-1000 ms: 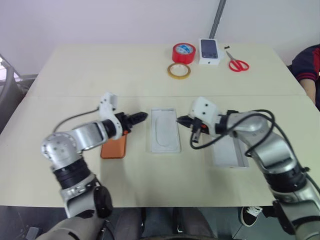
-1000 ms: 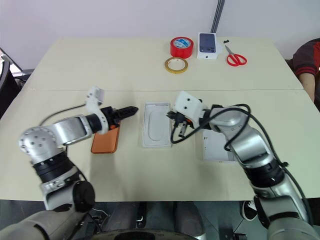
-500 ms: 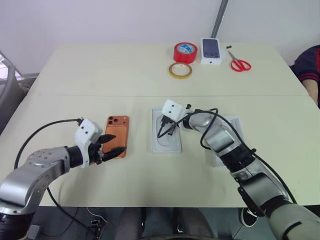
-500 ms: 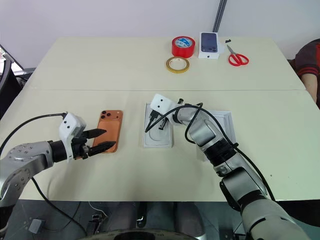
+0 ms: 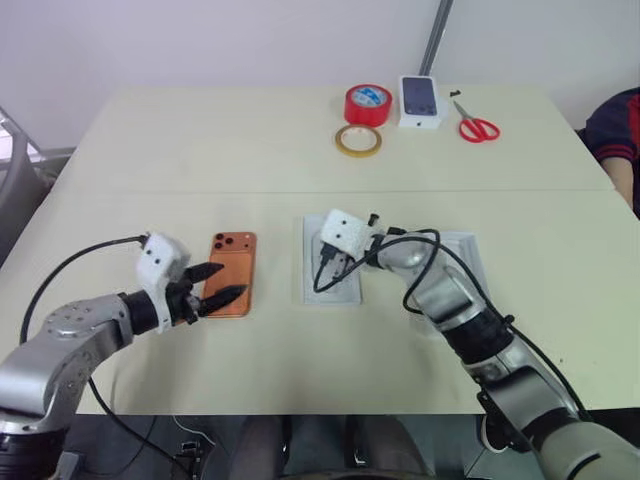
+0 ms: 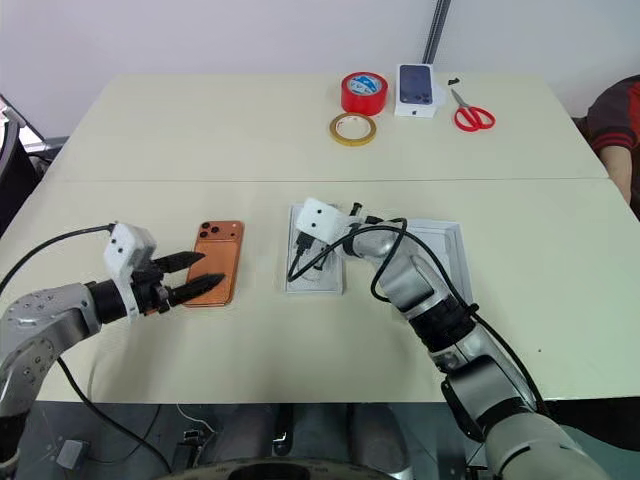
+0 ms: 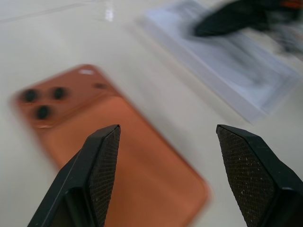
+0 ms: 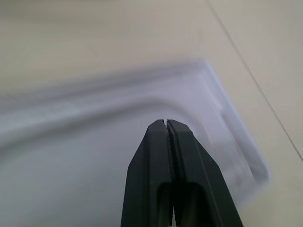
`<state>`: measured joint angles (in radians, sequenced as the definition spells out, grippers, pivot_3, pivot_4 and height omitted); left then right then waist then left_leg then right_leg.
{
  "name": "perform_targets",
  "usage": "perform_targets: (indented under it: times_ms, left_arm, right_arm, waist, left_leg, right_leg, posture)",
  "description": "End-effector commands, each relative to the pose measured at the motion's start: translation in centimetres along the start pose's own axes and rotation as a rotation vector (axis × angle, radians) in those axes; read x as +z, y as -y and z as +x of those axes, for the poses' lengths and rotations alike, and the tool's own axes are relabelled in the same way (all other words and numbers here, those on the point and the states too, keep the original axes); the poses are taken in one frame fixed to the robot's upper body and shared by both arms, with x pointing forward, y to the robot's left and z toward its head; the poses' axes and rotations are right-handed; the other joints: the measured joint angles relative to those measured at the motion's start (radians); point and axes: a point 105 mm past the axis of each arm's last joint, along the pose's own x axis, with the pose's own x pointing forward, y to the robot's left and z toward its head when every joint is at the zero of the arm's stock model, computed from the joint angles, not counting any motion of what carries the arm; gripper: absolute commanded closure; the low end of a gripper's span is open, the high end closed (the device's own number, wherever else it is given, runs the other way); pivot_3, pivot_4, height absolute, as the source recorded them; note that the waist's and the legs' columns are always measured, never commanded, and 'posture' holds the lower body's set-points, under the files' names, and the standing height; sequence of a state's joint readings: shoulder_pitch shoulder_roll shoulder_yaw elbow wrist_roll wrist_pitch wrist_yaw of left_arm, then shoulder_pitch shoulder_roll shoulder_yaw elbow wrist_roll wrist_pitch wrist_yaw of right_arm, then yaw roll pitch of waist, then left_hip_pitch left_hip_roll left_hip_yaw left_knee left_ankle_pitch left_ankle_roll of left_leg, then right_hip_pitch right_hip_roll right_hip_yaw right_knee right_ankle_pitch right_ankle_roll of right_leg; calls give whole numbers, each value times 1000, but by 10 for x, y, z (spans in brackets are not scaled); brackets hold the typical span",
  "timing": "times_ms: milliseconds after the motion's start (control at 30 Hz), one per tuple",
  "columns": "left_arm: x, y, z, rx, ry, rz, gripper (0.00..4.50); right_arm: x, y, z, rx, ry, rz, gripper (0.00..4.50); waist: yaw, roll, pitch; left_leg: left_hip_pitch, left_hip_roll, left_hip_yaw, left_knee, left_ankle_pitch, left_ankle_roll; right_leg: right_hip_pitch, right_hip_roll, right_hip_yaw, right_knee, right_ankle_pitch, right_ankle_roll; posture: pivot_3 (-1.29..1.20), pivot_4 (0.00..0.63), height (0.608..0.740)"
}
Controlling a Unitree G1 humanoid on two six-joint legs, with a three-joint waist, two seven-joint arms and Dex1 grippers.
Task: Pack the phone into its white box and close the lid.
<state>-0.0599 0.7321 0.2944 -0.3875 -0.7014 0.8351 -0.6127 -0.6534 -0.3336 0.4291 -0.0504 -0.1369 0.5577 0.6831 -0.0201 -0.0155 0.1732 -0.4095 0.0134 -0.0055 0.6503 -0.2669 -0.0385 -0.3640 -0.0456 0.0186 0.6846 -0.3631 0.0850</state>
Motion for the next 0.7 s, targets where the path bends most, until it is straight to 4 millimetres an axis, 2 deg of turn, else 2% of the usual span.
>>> perform_targets:
  times_ms: [33, 100, 233, 300, 400, 600, 700]
  left_arm:
    - [8, -49, -19, 264, -11, -127, 188]
    - [0, -55, -20, 308, -81, -182, 51]
    - [-11, -51, -16, 286, -174, -298, 51]
    - [-17, -43, -11, 249, -219, -347, 51]
    - [-25, -21, -1, 148, -283, -395, 51]
    - [-42, 13, 12, 22, -382, -463, 51]
    - [-44, 25, 19, -22, -367, -492, 51]
  right_arm:
    - [45, -8, -5, 52, 133, 18, 4500]
    - [52, -20, 1, 108, 135, 25, 4500]
    - [48, -42, 19, 188, 52, -71, 4500]
    - [45, -51, 29, 222, 20, -98, 4500]
    - [43, -65, 43, 272, -34, -138, 4500]
    - [44, -75, 57, 307, -66, -158, 4500]
    - [45, -76, 59, 310, -62, -159, 4500]
  waist:
    - [-2, -1, 0]
    - [-6, -1, 0]
    - [-5, -1, -1]
    - [-3, -1, -1]
    - [-2, -1, -1]
    - [1, -1, -3]
    - [3, -1, -5]
  left_leg:
    - [0, 0, 0, 0, 0, 0]
    - [0, 0, 0, 0, 0, 0]
    - [0, 0, 0, 0, 0, 0]
    - [0, 0, 0, 1, 0, 0]
    - [0, 0, 0, 1, 1, -1]
    - [0, -1, 0, 1, 3, -6]
    - [2, -1, 0, 1, 3, -6]
  right_leg:
    - [0, 1, 0, 1, 0, 0]
    - [0, 1, 0, 1, 0, 0]
    - [-1, 0, 0, 0, 0, 0]
    - [-1, 0, 0, 1, 0, 0]
    - [-1, 0, 0, 2, 0, 0]
    - [-1, -1, 0, 2, 0, 0]
    - [1, -1, 0, 1, 0, 0]
  posture:
    - [0, 150, 740]
    - [0, 150, 740]
    - [0, 150, 740]
    - [0, 150, 740]
    - [0, 150, 740]
    - [0, 150, 740]
    - [0, 150, 740]
